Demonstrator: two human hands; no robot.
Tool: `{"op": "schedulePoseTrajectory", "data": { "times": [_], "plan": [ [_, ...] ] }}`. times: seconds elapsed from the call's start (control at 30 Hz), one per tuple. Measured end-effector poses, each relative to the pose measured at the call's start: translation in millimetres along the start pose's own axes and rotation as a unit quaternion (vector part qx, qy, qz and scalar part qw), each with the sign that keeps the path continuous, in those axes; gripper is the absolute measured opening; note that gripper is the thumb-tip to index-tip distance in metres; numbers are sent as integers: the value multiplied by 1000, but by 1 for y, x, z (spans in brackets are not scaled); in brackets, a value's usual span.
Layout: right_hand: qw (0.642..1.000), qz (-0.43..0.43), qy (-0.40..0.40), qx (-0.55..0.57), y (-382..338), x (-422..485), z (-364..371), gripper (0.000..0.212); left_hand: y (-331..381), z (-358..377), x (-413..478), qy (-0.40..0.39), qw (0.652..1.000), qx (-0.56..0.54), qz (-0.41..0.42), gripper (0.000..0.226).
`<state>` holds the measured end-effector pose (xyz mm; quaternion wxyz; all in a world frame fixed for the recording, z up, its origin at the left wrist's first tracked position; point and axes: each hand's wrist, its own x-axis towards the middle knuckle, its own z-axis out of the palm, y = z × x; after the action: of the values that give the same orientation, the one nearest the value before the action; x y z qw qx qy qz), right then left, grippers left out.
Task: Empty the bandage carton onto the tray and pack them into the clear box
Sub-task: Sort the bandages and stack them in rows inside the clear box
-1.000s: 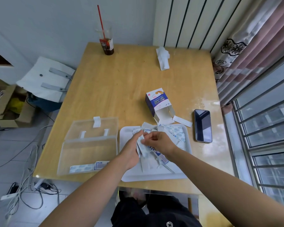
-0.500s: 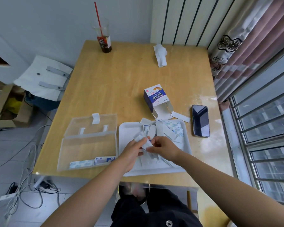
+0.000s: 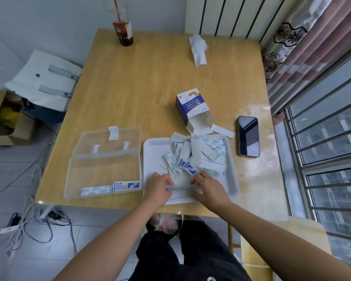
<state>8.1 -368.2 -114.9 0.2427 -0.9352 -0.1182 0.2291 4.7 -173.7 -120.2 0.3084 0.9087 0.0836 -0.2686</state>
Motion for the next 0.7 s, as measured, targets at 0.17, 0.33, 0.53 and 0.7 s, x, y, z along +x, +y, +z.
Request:
{"op": "schedulePoseTrajectory", "data": {
  "times": [0.17, 0.33, 0.53, 0.7],
  "plan": [
    [998, 11, 1, 54, 2, -1, 1, 23, 0, 9, 0, -9, 1000, -1, 13, 21],
    [997, -12, 1, 81, -8, 1, 7, 17, 4, 12, -3, -21, 999, -9, 28, 17],
    [998, -17, 29, 61, -10, 7, -5, 9, 7, -7, -5, -2, 997, 10, 82, 18],
    [995, -19, 78, 54, -20, 15, -28, 7, 25, -35, -7, 26, 990, 32, 131, 18]
  ]
}}
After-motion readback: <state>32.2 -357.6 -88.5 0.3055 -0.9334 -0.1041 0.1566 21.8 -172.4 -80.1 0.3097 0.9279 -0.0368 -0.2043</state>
